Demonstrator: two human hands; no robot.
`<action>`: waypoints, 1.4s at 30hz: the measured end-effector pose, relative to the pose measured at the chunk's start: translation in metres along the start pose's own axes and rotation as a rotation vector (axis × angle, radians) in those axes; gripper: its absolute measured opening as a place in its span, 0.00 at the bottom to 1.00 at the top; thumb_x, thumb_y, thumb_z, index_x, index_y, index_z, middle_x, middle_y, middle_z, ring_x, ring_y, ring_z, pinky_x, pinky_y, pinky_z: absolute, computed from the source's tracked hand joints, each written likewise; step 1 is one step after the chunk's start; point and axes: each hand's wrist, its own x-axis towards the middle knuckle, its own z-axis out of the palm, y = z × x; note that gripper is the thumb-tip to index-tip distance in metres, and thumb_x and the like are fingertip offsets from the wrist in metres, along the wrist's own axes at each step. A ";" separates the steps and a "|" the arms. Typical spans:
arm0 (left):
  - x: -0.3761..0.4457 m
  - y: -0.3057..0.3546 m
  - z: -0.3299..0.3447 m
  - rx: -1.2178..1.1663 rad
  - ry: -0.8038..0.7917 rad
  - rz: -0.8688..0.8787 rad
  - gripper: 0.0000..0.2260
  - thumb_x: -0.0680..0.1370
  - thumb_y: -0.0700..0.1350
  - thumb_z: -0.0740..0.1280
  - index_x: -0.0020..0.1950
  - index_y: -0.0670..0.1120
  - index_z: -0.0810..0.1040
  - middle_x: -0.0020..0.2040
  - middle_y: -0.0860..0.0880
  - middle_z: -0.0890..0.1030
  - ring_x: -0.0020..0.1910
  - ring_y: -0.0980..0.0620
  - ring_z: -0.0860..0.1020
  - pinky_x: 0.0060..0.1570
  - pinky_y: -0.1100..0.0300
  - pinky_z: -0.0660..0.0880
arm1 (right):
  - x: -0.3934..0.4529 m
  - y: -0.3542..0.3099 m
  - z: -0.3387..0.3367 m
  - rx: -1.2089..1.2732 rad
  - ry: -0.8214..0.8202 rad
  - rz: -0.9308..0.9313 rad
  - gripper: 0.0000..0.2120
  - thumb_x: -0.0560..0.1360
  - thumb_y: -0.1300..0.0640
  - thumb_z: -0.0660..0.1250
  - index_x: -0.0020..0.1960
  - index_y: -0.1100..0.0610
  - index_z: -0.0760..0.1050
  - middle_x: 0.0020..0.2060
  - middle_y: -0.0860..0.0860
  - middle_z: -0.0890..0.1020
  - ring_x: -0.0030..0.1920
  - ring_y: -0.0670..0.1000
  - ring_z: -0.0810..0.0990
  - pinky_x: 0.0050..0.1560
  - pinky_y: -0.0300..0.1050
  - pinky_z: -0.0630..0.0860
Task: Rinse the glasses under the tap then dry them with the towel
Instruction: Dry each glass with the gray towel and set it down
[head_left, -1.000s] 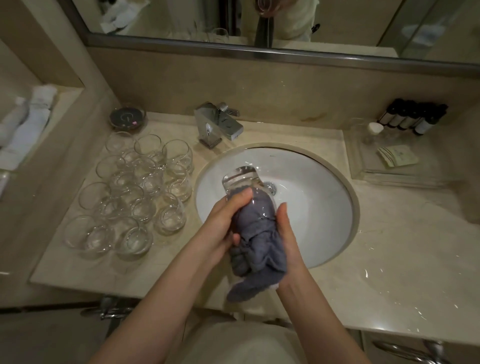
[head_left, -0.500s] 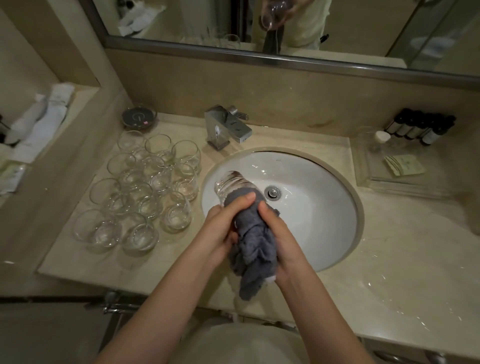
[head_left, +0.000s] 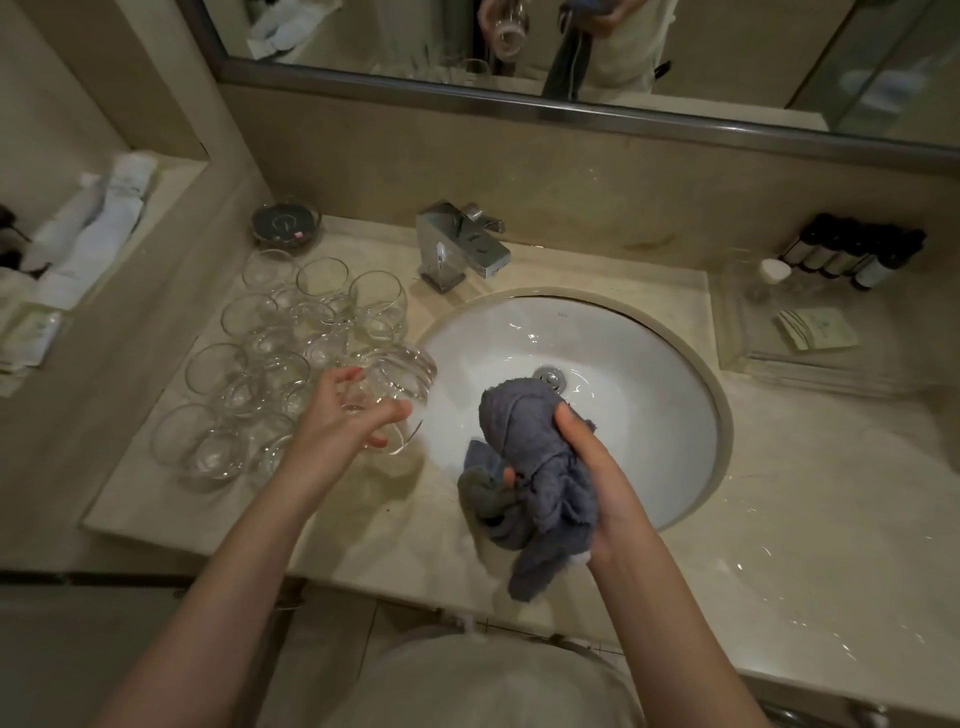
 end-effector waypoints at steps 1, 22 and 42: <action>-0.002 -0.005 -0.001 0.033 0.022 0.025 0.39 0.54 0.58 0.75 0.63 0.52 0.70 0.58 0.47 0.77 0.48 0.46 0.80 0.34 0.66 0.75 | 0.002 0.002 0.000 -0.005 0.002 0.002 0.30 0.56 0.46 0.81 0.52 0.61 0.78 0.34 0.60 0.79 0.29 0.55 0.80 0.31 0.44 0.79; -0.016 -0.052 -0.021 0.728 0.102 0.192 0.32 0.66 0.50 0.78 0.64 0.45 0.69 0.59 0.47 0.79 0.58 0.42 0.77 0.53 0.53 0.69 | 0.005 0.016 0.001 -0.031 0.087 0.138 0.51 0.56 0.44 0.82 0.71 0.64 0.66 0.46 0.62 0.79 0.35 0.57 0.80 0.38 0.46 0.79; -0.008 -0.065 -0.030 0.941 0.065 0.173 0.36 0.66 0.65 0.74 0.67 0.47 0.73 0.64 0.47 0.70 0.58 0.41 0.77 0.53 0.48 0.75 | 0.008 0.015 0.003 0.012 0.151 0.086 0.33 0.65 0.49 0.76 0.64 0.64 0.73 0.45 0.61 0.80 0.35 0.56 0.79 0.35 0.44 0.80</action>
